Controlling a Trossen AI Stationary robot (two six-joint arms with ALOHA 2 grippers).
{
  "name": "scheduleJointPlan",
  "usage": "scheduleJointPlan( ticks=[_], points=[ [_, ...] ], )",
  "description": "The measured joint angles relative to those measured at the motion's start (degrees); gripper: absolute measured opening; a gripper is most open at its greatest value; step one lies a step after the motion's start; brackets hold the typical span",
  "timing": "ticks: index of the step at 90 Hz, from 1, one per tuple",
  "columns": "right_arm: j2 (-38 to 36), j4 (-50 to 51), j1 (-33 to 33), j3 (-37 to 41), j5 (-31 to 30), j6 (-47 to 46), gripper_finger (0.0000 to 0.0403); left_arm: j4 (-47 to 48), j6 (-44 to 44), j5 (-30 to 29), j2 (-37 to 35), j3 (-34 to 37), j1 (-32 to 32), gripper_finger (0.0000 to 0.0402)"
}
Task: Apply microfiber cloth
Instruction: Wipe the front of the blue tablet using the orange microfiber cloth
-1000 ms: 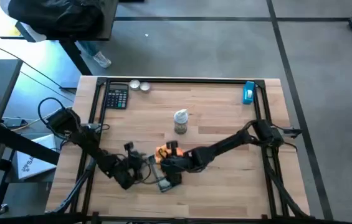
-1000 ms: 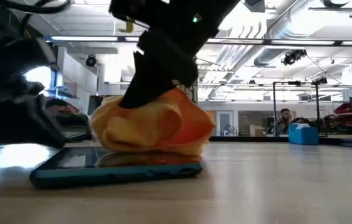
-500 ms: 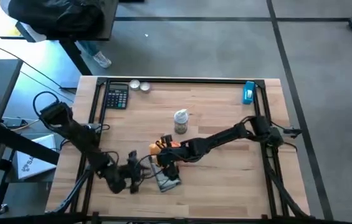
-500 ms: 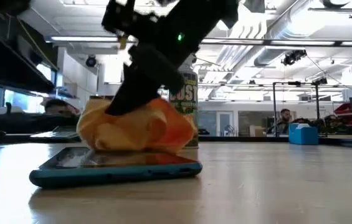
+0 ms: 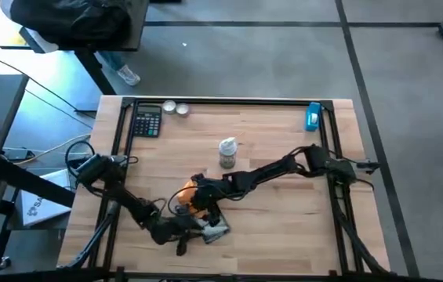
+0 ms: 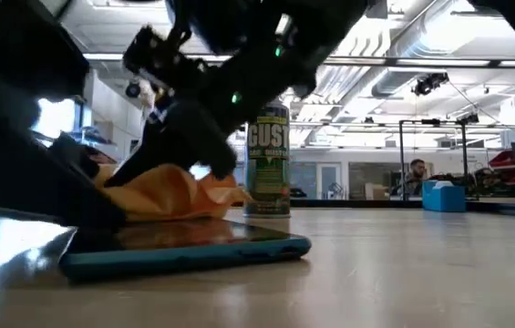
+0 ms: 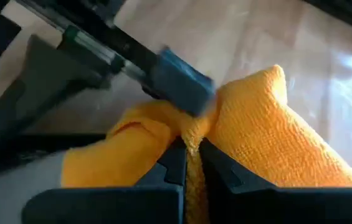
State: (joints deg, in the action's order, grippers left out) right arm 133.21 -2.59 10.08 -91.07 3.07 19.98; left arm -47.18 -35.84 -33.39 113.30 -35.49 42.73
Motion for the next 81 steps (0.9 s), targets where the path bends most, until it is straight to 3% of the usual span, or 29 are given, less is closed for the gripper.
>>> scheduleJointPlan(
  ticks=[11,26,51,64,81],
  points=[
    [0.7,1.5,-0.9,-0.3,0.4,-1.7,0.0000,3.0,-1.8,-0.2,-0.2,-0.1,-0.3,0.0080],
    [-2.4,15.3,-1.3,-0.4,-5.2,-1.4,0.0000,5.2,-1.5,1.5,-1.5,-0.1,-0.5,0.0080],
    [-7.3,32.1,-1.3,0.2,-9.3,-3.4,0.0000,23.9,-4.6,5.2,-10.1,-0.1,-0.2,0.0080],
    [-8.2,30.6,-0.6,0.2,-9.9,-4.8,0.0000,31.4,-4.4,5.8,-14.8,0.1,-0.2,0.0080],
    [-6.6,16.4,0.7,0.2,-8.0,-3.9,0.0000,35.5,-3.6,4.9,-17.9,0.2,-0.2,0.0080]
  ],
)
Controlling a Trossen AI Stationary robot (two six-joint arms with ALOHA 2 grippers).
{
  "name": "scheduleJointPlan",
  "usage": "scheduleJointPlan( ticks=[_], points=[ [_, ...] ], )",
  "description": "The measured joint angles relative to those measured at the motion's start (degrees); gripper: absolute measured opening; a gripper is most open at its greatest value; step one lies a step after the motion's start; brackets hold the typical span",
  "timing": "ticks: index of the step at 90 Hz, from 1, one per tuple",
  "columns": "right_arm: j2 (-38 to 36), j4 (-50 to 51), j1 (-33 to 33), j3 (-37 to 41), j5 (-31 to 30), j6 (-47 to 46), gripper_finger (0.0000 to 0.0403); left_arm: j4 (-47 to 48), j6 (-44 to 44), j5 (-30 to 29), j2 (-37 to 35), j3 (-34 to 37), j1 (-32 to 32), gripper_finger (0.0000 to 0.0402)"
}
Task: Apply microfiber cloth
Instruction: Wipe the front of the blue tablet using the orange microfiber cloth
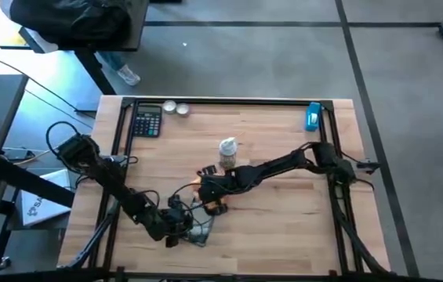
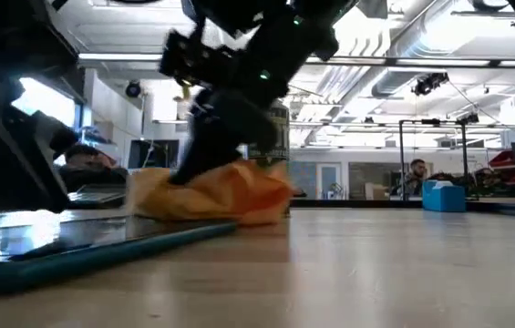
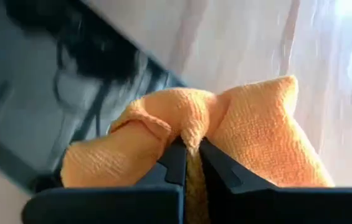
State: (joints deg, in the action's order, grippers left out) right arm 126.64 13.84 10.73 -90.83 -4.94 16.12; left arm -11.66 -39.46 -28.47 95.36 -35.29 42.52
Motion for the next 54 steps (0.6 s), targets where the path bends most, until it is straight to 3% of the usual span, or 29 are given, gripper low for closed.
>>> scheduleJointPlan(
  ticks=[17,30,43,54],
  points=[
    [4.0,-16.1,0.3,-0.1,6.8,0.3,0.0000,2.8,-1.6,-0.3,0.0,0.0,-0.1,0.0080],
    [8.0,-22.4,0.2,-0.1,11.5,-0.7,0.0000,4.1,-2.9,-0.1,0.0,-0.1,-0.1,0.0080],
    [8.7,-19.5,0.1,-0.5,8.8,-2.5,0.0000,4.7,-3.9,0.4,0.0,-0.2,0.0,0.0080],
    [7.5,-13.7,0.0,-0.5,2.3,-4.3,0.0000,5.2,-4.1,-0.1,0.0,-0.2,0.2,0.0080]
  ],
)
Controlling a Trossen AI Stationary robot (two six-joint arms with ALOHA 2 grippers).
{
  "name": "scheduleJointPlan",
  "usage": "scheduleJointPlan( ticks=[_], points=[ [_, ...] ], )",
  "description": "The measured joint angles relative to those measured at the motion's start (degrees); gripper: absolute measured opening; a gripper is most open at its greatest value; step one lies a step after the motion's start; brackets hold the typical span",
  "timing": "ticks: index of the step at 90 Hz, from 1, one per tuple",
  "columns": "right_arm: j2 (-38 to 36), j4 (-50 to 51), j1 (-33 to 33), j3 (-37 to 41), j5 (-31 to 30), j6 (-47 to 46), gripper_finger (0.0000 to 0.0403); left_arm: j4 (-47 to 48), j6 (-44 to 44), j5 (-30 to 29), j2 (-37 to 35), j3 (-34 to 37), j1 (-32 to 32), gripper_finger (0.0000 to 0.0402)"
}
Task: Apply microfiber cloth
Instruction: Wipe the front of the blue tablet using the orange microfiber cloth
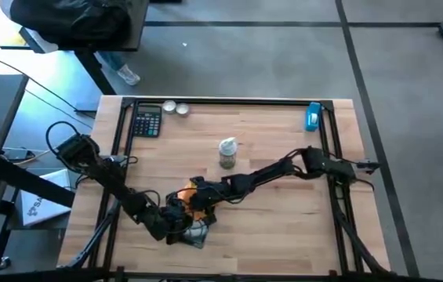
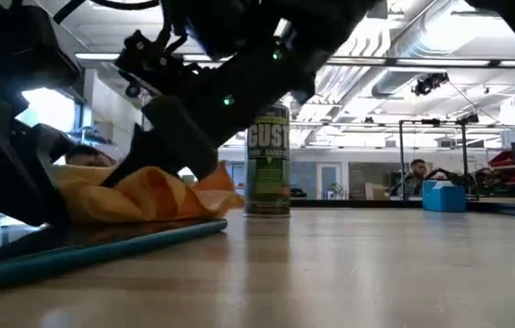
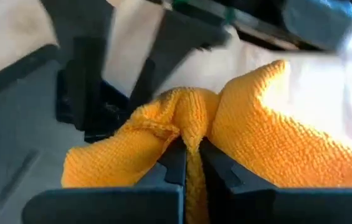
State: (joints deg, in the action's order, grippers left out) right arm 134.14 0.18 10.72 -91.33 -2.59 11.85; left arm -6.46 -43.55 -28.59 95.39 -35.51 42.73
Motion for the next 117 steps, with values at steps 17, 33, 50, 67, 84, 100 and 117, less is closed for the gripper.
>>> scheduleJointPlan(
  ticks=[17,33,50,67,84,100,117],
  points=[
    [-3.4,9.4,0.1,0.4,-15.4,1.0,0.0000,0.3,-1.2,0.3,0.0,0.0,0.1,0.0080],
    [-6.1,16.1,0.0,0.5,-22.6,-0.5,0.0000,0.3,-1.4,0.7,-0.1,0.0,0.8,0.0080],
    [-4.5,-0.6,2.2,0.4,-8.7,-1.7,0.0000,0.5,-1.2,0.3,-0.1,0.0,0.9,0.0080],
    [0.5,-12.9,4.6,0.3,-4.3,-1.9,0.0000,0.6,-1.3,0.0,0.0,0.0,0.9,0.0080],
    [2.6,-10.0,5.0,0.0,-6.6,-7.0,0.0000,0.7,-1.3,-0.1,0.0,0.0,0.9,0.0080],
    [0.7,0.5,5.1,0.0,-20.6,-12.0,0.0000,0.8,-1.5,-0.7,0.0,0.0,0.8,0.0080],
    [-1.5,16.9,5.2,0.3,-35.4,-16.7,0.0000,0.8,-2.9,-0.6,0.0,0.1,1.5,0.0080]
  ],
)
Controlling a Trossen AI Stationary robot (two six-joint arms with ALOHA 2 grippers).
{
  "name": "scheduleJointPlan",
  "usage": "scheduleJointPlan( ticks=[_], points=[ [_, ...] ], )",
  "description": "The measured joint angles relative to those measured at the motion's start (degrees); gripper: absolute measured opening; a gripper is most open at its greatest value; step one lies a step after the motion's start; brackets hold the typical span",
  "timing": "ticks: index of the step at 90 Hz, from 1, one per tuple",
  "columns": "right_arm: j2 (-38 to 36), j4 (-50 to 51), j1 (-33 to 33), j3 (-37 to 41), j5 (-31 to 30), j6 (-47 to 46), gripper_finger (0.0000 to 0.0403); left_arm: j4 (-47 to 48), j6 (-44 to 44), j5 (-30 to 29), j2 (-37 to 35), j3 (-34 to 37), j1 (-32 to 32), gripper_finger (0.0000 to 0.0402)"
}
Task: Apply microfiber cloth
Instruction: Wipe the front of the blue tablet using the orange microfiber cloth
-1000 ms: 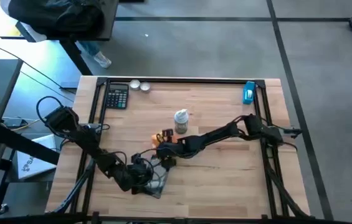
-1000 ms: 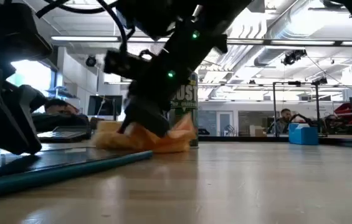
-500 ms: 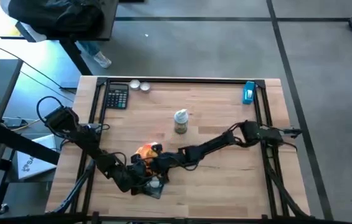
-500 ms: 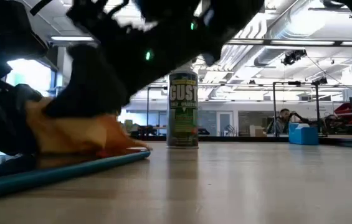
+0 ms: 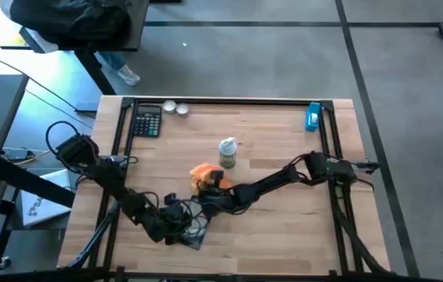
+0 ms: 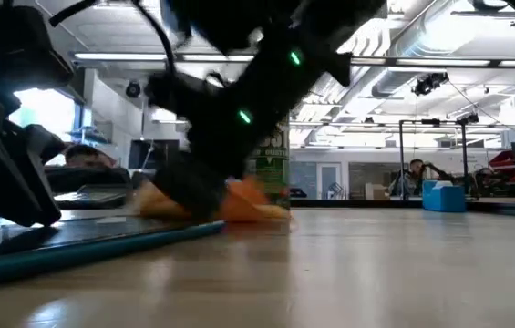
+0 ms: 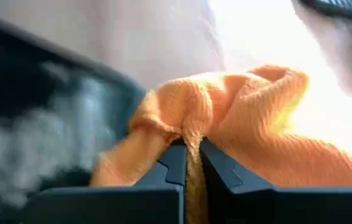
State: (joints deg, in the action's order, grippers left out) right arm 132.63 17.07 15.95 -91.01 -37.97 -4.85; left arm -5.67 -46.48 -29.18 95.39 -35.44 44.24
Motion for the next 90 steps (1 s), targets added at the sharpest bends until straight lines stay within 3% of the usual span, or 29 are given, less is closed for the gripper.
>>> scheduleJointPlan(
  ticks=[14,33,44,59,75,90],
  points=[
    [-3.9,13.3,1.3,0.2,-2.4,-9.6,0.0000,-0.5,-0.5,-0.1,-0.1,0.0,0.8,0.0080],
    [-14.1,20.5,5.2,3.0,-8.5,-11.9,0.0000,-1.1,4.3,0.5,-4.4,0.2,0.7,0.0080],
    [-25.5,17.9,6.1,14.6,-8.6,-16.6,0.0000,1.3,10.6,-6.5,-10.9,0.1,1.4,0.0078],
    [-45.8,8.5,8.4,36.3,-8.9,-25.5,0.0000,9.4,17.4,-16.6,-22.5,0.1,3.0,0.0066],
    [-65.2,6.8,9.9,53.8,-7.1,-34.7,0.0000,14.8,23.4,-18.3,-33.5,0.1,2.6,0.0050],
    [-79.9,9.2,10.0,60.3,-5.0,-36.2,0.0000,17.1,29.6,-18.3,-41.2,0.1,0.5,0.0034]
  ],
)
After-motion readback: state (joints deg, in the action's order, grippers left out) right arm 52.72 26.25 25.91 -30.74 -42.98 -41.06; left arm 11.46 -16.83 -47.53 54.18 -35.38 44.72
